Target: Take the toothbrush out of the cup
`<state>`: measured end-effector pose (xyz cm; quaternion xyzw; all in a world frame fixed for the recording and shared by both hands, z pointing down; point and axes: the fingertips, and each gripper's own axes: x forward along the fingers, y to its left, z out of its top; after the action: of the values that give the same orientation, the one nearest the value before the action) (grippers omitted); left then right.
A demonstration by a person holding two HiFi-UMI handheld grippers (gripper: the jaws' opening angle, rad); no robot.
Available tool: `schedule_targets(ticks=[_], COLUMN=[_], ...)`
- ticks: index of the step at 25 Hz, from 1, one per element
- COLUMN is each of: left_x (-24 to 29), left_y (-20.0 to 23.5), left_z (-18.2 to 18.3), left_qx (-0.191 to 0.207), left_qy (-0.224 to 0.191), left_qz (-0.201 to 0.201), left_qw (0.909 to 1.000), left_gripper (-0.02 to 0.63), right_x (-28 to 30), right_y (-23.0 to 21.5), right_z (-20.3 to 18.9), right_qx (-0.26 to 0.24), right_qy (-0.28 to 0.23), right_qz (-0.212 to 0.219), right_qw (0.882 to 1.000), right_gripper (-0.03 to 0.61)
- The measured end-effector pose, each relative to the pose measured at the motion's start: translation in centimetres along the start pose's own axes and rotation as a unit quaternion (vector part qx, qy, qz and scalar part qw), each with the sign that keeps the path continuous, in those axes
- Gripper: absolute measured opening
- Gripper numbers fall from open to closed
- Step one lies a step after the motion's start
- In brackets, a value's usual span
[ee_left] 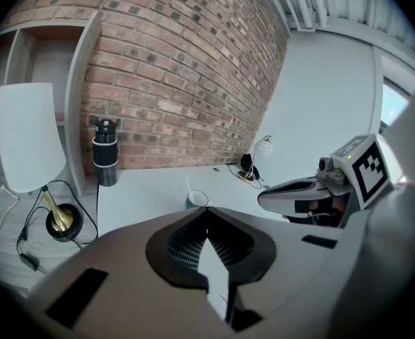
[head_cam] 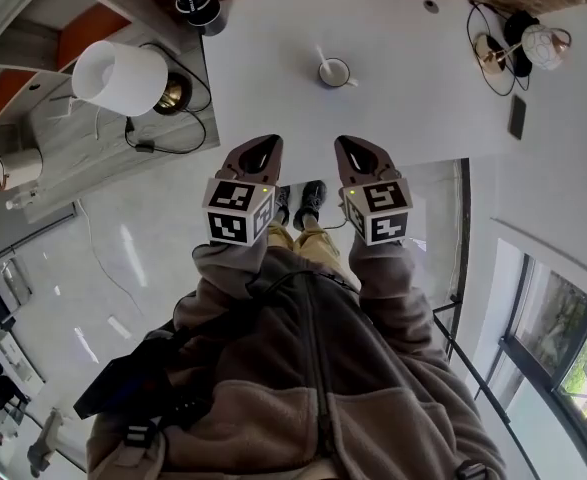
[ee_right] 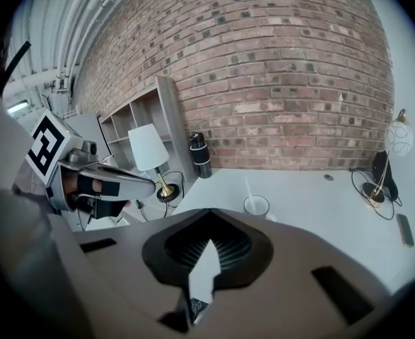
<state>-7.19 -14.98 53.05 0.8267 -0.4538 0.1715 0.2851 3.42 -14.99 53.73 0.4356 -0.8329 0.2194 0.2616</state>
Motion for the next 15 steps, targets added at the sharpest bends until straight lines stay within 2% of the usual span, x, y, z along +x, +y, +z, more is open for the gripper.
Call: schedule_targets(ticks=[15], left_x=[3.6], left_y=[2.2], left_z=[-4.2], left_qx=[-0.010], left_qy=[0.052], left_qz=[0.011], left_qw=[0.9986], left_gripper=[0.005], right_x=[5.3], right_y=[-1.7], right_z=[-3.5], right_qx=[0.010], right_qy=[0.039], right_qz=[0.027], right_qw=[0.999], right_gripper=[0.002])
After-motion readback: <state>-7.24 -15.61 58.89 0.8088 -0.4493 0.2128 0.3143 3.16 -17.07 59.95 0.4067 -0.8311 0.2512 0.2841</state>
